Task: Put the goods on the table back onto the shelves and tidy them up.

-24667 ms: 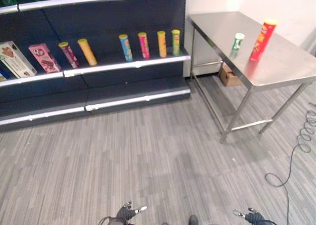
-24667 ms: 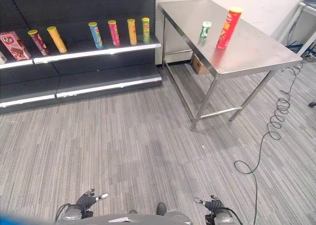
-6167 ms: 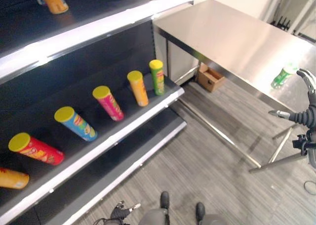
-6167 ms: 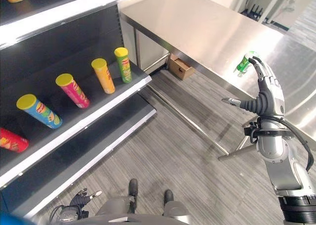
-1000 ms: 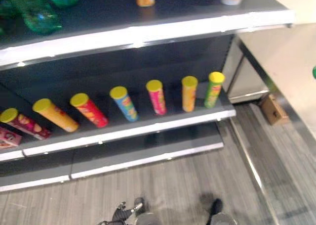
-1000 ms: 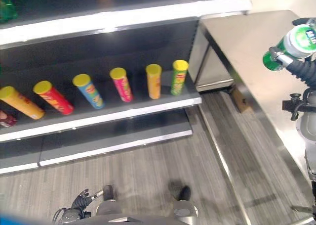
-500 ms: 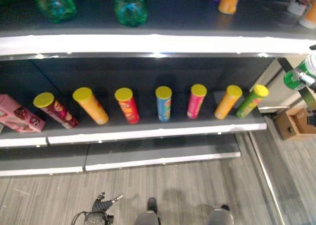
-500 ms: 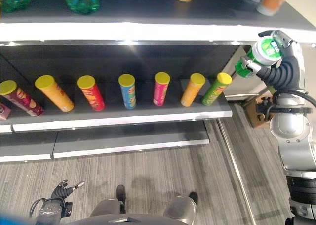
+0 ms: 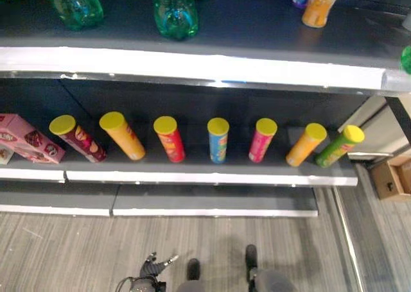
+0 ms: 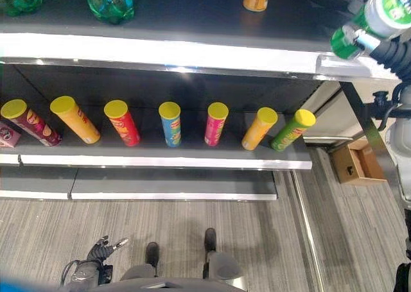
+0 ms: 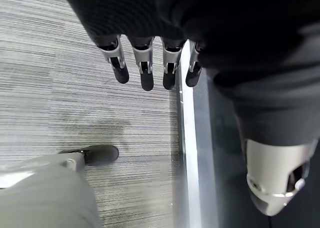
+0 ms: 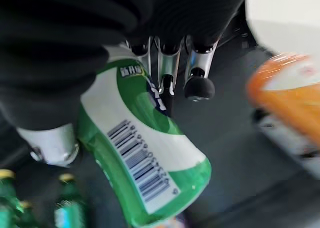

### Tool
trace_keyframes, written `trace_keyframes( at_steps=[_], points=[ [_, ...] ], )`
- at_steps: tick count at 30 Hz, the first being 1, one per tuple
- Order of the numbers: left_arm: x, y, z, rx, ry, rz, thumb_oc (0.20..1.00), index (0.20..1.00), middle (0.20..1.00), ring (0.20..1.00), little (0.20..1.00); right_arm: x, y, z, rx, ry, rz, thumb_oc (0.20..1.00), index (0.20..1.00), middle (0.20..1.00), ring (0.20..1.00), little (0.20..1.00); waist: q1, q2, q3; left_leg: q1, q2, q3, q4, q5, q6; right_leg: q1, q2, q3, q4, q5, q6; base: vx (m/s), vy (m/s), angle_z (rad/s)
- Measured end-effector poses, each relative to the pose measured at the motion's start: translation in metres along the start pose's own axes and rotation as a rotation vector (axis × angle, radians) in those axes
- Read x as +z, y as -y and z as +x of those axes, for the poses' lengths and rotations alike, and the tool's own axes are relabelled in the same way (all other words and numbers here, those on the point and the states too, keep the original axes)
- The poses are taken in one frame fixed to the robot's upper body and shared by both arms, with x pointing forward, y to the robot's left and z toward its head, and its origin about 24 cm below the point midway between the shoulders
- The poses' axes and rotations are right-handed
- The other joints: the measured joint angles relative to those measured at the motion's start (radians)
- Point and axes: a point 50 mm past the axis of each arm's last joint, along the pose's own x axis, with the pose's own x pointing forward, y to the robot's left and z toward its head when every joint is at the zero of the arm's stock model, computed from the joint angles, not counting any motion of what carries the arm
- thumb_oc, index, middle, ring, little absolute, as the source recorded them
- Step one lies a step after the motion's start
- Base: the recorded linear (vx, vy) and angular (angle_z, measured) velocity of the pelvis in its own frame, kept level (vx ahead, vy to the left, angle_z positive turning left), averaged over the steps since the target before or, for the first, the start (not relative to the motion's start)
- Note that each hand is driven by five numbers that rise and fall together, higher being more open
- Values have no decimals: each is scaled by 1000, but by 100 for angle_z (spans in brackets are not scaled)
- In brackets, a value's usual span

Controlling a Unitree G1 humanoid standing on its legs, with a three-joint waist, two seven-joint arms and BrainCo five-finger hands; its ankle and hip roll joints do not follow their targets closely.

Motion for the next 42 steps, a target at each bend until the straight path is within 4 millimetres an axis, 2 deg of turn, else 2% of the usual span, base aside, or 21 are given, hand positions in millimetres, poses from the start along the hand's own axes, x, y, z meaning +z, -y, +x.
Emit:
trace_keyframes(
  at_steps=[2,5,9,13,17,20,23,27,31,37,42],
  points=[
    [-3,-2,0,7,-13,-18,1000,1000,1000,1000,1000,-3,4,4,-19,-11,27,200,200,200,200,200,33,-2,-1,-2,-3,-14,-1,0,0,8,-4,-14,1,-7,2,78,-93,26],
    [-7,-3,-1,10,-25,-29,1000,1000,1000,1000,1000,-6,4,8,-15,-23,43,200,200,200,200,200,31,-3,-1,-3,-10,-38,-1,0,0,17,-11,-37,2,-12,3,39,-47,22],
    [-14,-6,-4,17,-42,-27,1000,1000,1000,1000,1000,-23,1,9,-3,-107,103,200,200,200,200,200,56,-14,-7,-15,-24,-62,0,2,3,23,-27,-64,2,-18,10,46,-27,21],
    [-18,-7,-5,18,-52,-25,1000,1000,1000,1000,1000,-46,-5,1,21,-223,159,200,200,200,200,200,65,-26,-7,-18,-38,-85,3,7,9,26,-39,-88,3,-18,11,24,-4,16],
    [-21,-9,-6,19,-65,-13,1000,1000,1000,1000,1000,-57,-17,-10,75,-286,171,200,200,200,200,200,67,-43,-11,-16,-41,-85,-4,10,14,28,-44,-89,2,-18,11,7,1,3],
    [-20,-9,-5,19,-62,-13,1000,1000,1000,1000,1000,-58,-24,-17,94,-299,195,200,200,200,200,200,63,-42,-11,-12,-41,-85,-10,13,15,27,-45,-88,2,-18,11,0,0,0],
    [-17,-8,-4,18,-53,-13,1000,1000,1000,1000,1000,-47,-29,-14,129,-256,209,200,200,200,200,200,53,-36,-14,-6,-42,-76,-11,13,16,28,-46,-83,2,-18,11,-2,-9,-7],
    [-14,-8,-4,16,-41,-15,1000,1000,1000,1000,1000,-47,-31,-14,149,-257,200,200,200,200,200,200,53,-32,-18,0,-41,-64,-12,13,15,29,-45,-72,2,-18,10,4,-10,-7],
    [-18,-8,-4,17,-58,-11,1000,1000,1000,1000,1000,-54,-39,-7,189,-284,179,200,200,200,200,200,52,-20,-41,-1,-41,-58,-14,12,15,28,-45,-63,2,-17,10,3,-8,-4],
    [-30,-10,-7,24,-110,-4,1000,1000,1000,1000,1000,-52,-42,-3,234,-275,162,200,200,200,200,200,53,2,-61,-1,-41,-59,-14,12,15,28,-45,-64,2,-17,10,0,0,0],
    [-33,-10,-8,23,-118,-3,1000,1000,1000,1000,1000,-51,-41,2,282,-262,125,200,200,200,200,200,54,6,-66,0,-40,-58,-14,12,16,28,-44,-64,2,-17,9,0,0,0]
  ],
)
